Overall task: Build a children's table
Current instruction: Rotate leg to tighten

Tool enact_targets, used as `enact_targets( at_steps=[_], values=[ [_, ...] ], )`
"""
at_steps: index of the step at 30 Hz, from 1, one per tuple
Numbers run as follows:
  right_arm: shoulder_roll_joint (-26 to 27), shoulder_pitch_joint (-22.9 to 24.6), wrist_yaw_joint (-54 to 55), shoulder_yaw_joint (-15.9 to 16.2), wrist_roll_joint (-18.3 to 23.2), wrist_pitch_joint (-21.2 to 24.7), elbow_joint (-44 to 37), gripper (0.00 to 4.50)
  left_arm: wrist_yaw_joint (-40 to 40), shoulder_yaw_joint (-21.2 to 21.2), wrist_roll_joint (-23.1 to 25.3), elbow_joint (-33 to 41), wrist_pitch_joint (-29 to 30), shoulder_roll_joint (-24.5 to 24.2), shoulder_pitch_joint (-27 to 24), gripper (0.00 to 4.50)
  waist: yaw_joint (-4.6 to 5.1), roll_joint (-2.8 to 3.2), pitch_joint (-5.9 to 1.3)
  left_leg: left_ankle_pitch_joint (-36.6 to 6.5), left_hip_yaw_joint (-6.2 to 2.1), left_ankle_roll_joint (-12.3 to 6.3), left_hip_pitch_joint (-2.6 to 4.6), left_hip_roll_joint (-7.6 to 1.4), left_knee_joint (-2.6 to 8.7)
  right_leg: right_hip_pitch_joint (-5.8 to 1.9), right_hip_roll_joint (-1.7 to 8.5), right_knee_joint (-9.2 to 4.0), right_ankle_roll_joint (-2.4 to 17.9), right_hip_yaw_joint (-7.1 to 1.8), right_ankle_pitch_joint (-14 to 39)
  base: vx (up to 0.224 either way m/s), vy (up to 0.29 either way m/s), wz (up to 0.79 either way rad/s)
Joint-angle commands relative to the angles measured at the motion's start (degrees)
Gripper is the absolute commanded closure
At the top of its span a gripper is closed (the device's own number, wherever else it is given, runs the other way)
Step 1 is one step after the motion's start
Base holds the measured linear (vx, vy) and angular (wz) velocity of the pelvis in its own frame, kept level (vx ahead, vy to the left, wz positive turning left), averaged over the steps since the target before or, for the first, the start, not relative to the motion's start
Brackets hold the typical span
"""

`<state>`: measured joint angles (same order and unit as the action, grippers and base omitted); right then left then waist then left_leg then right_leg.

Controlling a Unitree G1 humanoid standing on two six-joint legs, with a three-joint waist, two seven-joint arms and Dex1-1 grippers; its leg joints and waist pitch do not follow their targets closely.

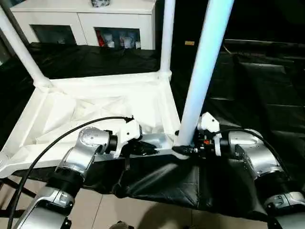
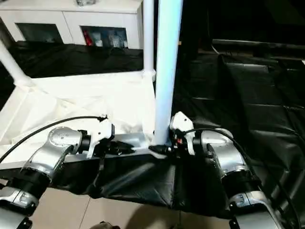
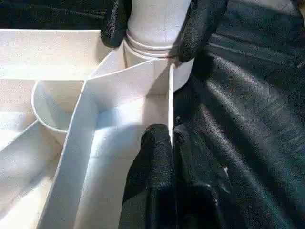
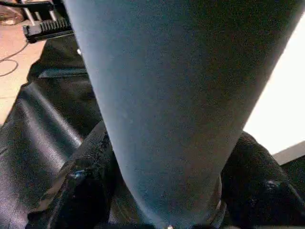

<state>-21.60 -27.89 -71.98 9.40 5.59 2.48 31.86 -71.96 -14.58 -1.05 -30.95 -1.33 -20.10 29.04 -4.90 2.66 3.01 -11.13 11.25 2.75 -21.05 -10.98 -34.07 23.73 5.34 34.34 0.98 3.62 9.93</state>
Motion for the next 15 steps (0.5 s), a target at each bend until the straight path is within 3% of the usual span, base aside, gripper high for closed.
enact_targets(
  at_steps=[1,7,15],
  values=[
    [0.38,0.86,-3.50,3.03,0.15,0.89,0.90,1.91,0.17,0.43,-1.75,2.53,-0.09,-0.14,0.24,4.50,-0.15,-0.96,-3.81,-10.66,-0.80,-3.47,0.52,-2.39,4.07,-3.08,3.06,-3.52,13.43,-2.27,11.58,0.000,0.000,0.00],
    [0.08,0.67,-5.09,3.36,0.42,1.31,0.93,1.91,-0.30,0.83,-1.99,3.23,0.33,-1.13,-0.48,4.50,-0.36,-1.18,-4.12,-6.87,-0.68,-5.45,0.22,-2.24,3.58,-3.23,2.98,-2.83,14.63,-2.11,6.67,0.000,0.000,0.00],
    [0.62,1.89,-4.40,3.66,0.40,1.76,-0.22,1.91,1.82,1.83,-2.63,3.14,2.03,-0.03,-0.83,4.50,-0.14,-1.12,-3.90,-9.49,-0.72,-4.18,0.43,-2.29,3.77,-3.09,2.93,-3.35,13.53,-2.14,11.14,0.000,0.000,0.00]
  ],
)
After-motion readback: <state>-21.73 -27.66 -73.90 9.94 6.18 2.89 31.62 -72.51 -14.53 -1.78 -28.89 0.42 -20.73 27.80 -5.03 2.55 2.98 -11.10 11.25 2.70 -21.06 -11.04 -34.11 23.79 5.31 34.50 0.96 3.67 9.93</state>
